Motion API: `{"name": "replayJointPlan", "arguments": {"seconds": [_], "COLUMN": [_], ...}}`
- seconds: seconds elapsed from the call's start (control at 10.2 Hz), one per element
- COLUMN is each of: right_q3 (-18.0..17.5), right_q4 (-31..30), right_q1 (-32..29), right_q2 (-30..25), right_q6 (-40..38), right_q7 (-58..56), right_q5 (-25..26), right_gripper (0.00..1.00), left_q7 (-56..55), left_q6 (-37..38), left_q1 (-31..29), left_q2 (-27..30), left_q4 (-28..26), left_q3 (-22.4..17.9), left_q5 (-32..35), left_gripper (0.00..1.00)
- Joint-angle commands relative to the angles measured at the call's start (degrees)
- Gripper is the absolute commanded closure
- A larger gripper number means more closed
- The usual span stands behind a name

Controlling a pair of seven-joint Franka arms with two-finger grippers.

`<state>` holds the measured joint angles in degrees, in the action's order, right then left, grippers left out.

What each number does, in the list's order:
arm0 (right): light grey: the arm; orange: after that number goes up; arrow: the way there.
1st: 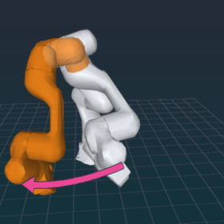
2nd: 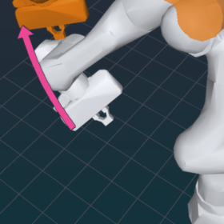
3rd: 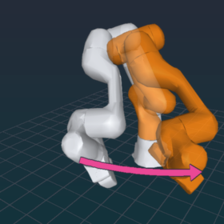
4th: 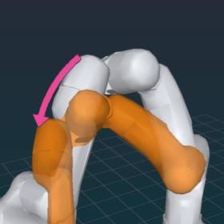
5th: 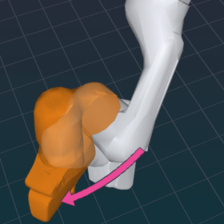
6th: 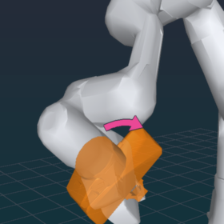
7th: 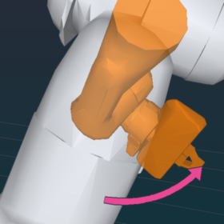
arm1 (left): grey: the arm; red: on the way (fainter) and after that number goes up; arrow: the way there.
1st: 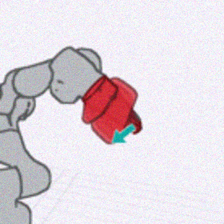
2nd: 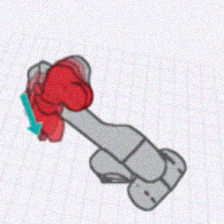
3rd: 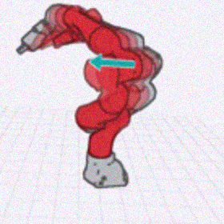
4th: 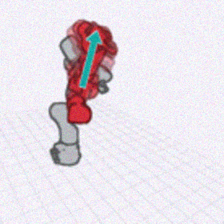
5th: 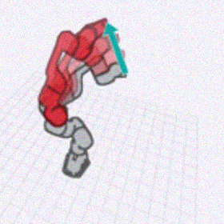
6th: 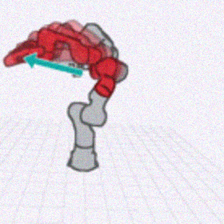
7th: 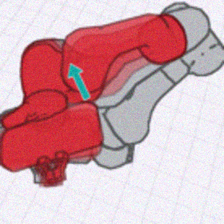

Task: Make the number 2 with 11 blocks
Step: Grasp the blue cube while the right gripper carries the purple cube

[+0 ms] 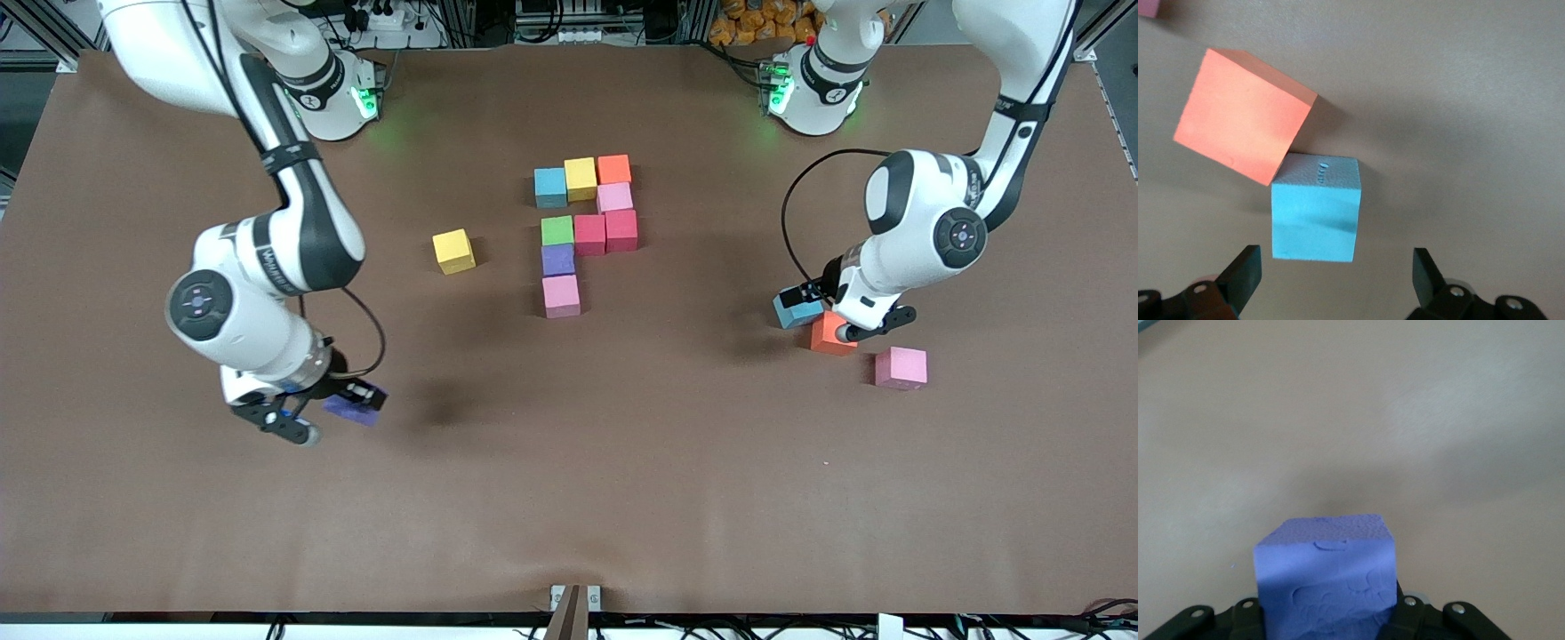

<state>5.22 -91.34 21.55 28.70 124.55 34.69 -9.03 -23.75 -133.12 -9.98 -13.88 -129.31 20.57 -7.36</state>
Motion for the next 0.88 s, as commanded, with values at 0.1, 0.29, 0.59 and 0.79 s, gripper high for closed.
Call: {"name": "replayJointPlan", "arguments": {"seconds": [0.1,0.29,0.59,0.79], "right_q3": [0.40,0.40,0.41,0.40], "right_q4": [-2.18,-2.18,-2.09,-2.00], "right_q1": [4.71,7.53,14.37,19.57], "right_q2": [-2.07,-2.07,-2.16,-2.07], "right_q6": [-0.09,-0.18,0.17,0.52], "right_q7": [-9.59,-12.71,-22.11,-23.96], "right_q5": [-0.64,-0.46,5.65,7.10], "right_gripper": [0.41,0.41,0.43,0.44], "left_q7": [0.37,0.37,0.37,0.37], "left_q6": [-1.44,-1.44,-1.44,-1.44], "left_q1": [-0.47,-0.48,-0.48,-0.65], "left_q2": [-3.17,-3.61,-5.10,-5.89], "left_q4": [0.20,0.02,0.28,0.37], "left_q3": [0.26,0.26,0.17,0.26], "left_q5": [6.81,6.92,7.27,9.99], "left_gripper": [0.00,0.00,0.00,0.00]}}
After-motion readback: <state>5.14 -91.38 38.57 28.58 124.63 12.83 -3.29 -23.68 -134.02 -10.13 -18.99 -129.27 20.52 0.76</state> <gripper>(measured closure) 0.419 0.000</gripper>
